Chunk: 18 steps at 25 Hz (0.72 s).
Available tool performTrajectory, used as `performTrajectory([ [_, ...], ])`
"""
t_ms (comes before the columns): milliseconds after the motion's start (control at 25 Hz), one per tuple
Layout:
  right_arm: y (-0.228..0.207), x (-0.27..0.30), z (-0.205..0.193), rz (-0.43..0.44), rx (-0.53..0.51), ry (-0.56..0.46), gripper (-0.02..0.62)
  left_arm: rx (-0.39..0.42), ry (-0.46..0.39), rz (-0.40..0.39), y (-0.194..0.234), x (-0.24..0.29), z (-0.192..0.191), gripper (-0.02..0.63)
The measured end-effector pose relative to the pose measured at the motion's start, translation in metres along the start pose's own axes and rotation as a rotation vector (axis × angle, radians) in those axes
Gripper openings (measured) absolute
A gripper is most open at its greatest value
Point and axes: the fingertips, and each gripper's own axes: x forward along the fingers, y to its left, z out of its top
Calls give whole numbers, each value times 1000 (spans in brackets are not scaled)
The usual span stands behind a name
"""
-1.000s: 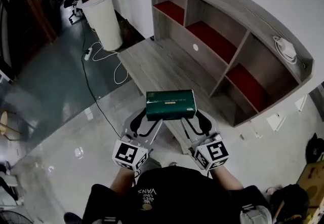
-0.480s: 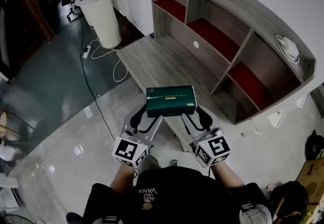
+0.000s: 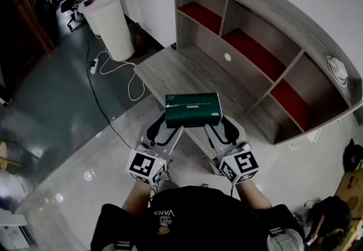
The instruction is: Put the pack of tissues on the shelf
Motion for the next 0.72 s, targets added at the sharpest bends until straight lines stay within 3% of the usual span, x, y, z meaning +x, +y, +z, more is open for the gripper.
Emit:
performTrajectory([
  [440, 33, 82, 4, -100, 10, -27, 193, 19, -4, -101, 95, 3, 3, 262],
  [720, 35, 114, 7, -172, 27, -36, 193, 32, -12, -180, 131, 18, 7, 262],
])
